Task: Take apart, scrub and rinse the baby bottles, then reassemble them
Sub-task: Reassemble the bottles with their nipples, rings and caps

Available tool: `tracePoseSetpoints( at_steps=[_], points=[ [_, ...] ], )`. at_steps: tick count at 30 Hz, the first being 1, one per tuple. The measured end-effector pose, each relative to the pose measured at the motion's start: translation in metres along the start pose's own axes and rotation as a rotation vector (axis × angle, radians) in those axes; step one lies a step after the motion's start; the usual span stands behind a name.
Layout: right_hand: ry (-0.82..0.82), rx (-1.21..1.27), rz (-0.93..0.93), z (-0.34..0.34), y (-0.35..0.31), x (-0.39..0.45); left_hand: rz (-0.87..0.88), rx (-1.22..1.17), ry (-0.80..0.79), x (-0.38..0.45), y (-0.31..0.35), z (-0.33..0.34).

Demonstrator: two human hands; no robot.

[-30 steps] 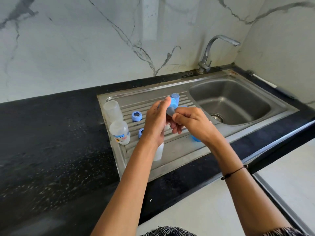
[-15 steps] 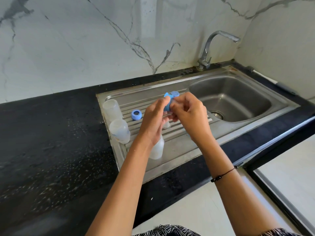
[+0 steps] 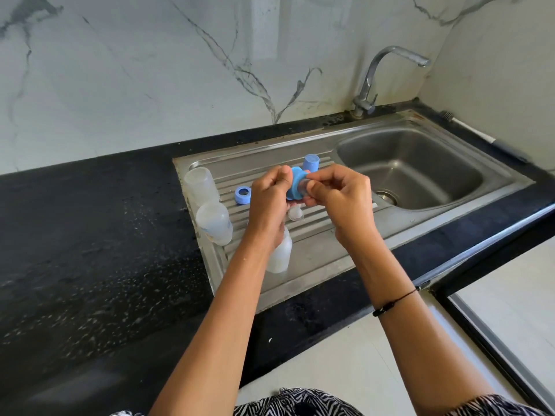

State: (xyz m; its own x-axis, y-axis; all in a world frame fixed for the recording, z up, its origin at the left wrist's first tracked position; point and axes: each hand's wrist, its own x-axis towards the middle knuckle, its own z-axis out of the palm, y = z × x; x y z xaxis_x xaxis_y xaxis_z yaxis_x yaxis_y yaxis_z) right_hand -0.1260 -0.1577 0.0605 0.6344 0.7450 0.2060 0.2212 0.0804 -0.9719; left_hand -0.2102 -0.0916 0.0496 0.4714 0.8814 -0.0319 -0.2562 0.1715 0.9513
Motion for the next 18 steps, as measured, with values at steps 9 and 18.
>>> tracePoseSetpoints(
  at_steps=[9, 18],
  points=[
    [-0.06, 0.212, 0.172, 0.0016, 0.0001, -0.0019, -0.004, -0.172, -0.03, 0.0015, -0.0077, 0.001],
    [-0.048, -0.257, -0.036, 0.0037, 0.0007, -0.0005, -0.077, 0.016, 0.053, 0.002, -0.0006, -0.0021]
  ],
)
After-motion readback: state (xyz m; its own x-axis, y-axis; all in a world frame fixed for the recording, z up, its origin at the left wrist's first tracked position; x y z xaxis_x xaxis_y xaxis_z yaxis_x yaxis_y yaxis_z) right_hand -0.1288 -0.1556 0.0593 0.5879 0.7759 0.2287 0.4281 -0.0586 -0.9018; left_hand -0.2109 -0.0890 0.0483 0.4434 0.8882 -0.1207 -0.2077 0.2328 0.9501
